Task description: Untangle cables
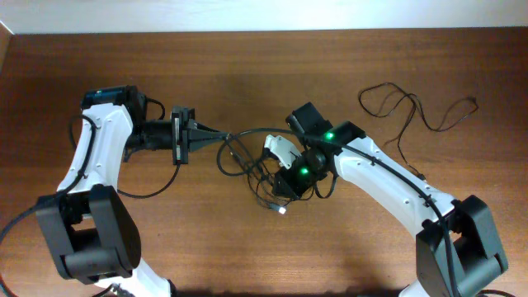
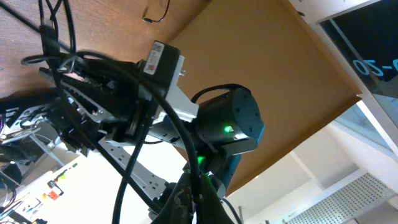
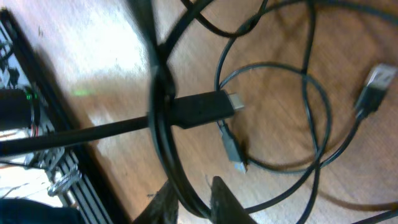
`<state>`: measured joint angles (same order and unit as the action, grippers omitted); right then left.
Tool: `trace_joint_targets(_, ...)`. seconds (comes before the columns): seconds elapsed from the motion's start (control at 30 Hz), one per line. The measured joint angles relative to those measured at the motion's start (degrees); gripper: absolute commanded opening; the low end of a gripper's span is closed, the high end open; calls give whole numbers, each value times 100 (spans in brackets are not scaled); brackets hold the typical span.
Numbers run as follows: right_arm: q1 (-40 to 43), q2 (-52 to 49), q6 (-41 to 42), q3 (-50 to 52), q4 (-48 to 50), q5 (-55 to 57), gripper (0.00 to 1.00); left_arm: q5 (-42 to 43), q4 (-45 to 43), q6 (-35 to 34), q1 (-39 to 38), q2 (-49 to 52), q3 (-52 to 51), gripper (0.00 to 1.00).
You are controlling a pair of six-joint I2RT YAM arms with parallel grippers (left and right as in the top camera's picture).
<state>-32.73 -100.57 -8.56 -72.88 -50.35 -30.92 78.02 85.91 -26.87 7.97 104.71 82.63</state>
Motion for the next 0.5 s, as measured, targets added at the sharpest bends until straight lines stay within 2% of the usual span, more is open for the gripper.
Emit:
trace_joint_targets(0.07, 0, 0, 44, 0, 72, 0, 12, 0, 0, 0, 0, 0, 0, 0)
trace_joint_targets(0.17, 0, 0, 66, 0, 212, 22, 4, 20, 0, 0, 0, 0, 0, 0)
trace_joint_targets(0.3, 0, -4, 516, 4, 645, 651, 4, 221, -2, 0, 0, 0, 0, 0)
trace_joint_targets(0.5, 0, -63, 1300, 79, 1902, 1449, 4, 254, -4, 0, 26, 0, 4, 0)
